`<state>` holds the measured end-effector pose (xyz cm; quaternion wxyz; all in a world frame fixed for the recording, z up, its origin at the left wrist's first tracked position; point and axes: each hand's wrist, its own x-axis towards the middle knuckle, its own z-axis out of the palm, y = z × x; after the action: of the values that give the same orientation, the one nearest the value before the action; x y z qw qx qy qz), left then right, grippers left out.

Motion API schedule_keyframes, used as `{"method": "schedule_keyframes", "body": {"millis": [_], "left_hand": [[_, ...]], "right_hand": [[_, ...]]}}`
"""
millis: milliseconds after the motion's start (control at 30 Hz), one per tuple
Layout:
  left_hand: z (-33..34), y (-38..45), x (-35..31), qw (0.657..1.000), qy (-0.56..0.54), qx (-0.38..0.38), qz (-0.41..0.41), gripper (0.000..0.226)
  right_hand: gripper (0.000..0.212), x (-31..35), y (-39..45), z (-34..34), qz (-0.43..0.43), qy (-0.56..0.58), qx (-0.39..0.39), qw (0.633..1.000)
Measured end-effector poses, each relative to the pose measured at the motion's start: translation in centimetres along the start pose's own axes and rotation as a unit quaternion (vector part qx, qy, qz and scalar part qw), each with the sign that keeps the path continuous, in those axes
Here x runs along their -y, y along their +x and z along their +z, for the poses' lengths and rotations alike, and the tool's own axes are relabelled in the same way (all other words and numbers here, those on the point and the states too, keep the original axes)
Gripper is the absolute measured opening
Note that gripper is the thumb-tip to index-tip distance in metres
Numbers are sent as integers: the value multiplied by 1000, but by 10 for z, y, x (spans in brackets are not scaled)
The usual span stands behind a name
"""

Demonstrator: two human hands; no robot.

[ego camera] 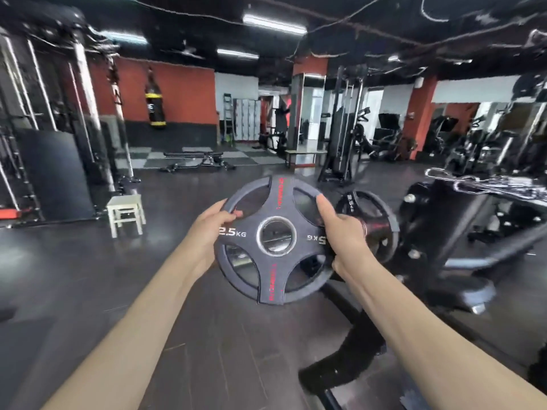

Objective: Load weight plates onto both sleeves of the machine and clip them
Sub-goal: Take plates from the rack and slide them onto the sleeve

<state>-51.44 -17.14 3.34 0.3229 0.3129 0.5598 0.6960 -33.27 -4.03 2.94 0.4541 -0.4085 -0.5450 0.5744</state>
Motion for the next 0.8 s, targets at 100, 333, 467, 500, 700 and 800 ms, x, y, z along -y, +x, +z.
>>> {"method": "schedule_keyframes", "body": {"millis": [100, 333, 467, 500, 700, 800], "left_hand": [[-36, 8, 11, 995, -72, -54, -34, 20], [-81, 23, 22, 983, -81, -74, -148, 49], [-88, 33, 33, 961, -16, -47, -273, 93], [-87, 36, 35, 957, -5, -31, -287, 104], [-71, 55, 42, 960, 21, 10, -280, 120], [-54, 47, 27, 964, 10, 19, -267, 107]], "right_hand": [[54, -1, -4, 44, -27, -55, 2, 998], [56, -19, -18, 108, 13, -129, 27, 991], [68, -28, -20, 130, 16, -171, 31, 985], [77, -29, -19, 133, 25, -175, 29, 984], [67, -37, -12, 129, 69, -169, 1, 983], [57, -33, -15, 135, 64, -154, 16, 986]]}}
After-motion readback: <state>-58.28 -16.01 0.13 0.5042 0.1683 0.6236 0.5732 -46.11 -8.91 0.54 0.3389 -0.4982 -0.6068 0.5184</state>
